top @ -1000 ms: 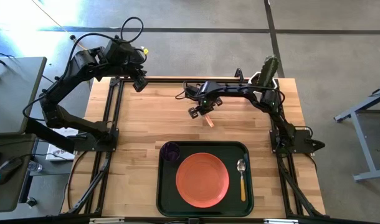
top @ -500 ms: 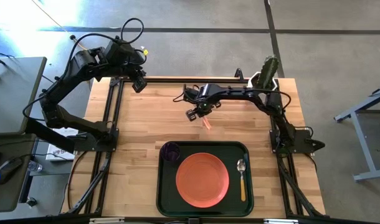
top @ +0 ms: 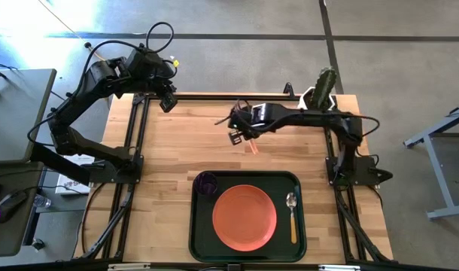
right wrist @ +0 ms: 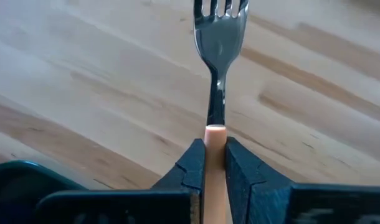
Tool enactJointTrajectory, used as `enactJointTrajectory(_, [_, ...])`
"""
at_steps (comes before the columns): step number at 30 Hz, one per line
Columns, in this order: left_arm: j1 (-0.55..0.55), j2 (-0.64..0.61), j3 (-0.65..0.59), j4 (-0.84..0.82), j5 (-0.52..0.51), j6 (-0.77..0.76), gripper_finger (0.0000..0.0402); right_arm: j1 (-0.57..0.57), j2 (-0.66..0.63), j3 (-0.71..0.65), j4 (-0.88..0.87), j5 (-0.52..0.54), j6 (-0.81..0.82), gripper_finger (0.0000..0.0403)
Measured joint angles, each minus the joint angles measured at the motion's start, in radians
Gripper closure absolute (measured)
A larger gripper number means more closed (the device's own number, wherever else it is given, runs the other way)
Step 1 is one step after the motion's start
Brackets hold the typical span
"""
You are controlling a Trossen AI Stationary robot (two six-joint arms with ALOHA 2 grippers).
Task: Pick and place plate/cup/fork/spoon on tray
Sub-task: Put the orange fork on the dark green tray
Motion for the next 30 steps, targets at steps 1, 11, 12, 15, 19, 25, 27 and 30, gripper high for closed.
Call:
enactJointTrajectory(1, [0.000,0.000,0.000,0.000,0.000,0.000,0.0287,0.014,-0.018,0.000,-0.018,0.027,0.030,0.0386])
enactJointTrajectory(11, [0.000,0.000,0.000,-0.003,0.000,-0.026,0.0287,0.194,-0.090,0.000,-0.345,0.169,0.422,0.0386])
enactJointTrajectory(12, [0.000,0.000,0.000,-0.003,0.000,-0.026,0.0287,0.213,-0.090,0.000,-0.367,0.169,0.459,0.0386])
enactJointTrajectory(15, [0.000,0.000,0.000,-0.003,0.000,-0.025,0.0287,0.266,-0.090,0.000,-0.415,0.173,0.561,0.0386])
enactJointTrajectory(19, [0.000,0.000,0.000,-0.004,0.000,-0.025,0.0287,0.336,-0.090,0.000,-0.470,0.186,0.693,0.0386])
enactJointTrajectory(25, [0.000,0.000,0.000,-0.004,0.000,-0.025,0.0287,0.432,-0.090,-0.002,-0.475,0.214,0.840,0.0386])
enactJointTrajectory(27, [0.000,0.000,0.000,-0.004,0.000,-0.025,0.0287,0.458,-0.088,-0.002,-0.475,0.217,0.872,0.0386])
enactJointTrajectory(30, [0.000,0.000,0.000,-0.004,0.000,-0.025,0.0287,0.494,-0.087,-0.002,-0.475,0.218,0.918,0.0386])
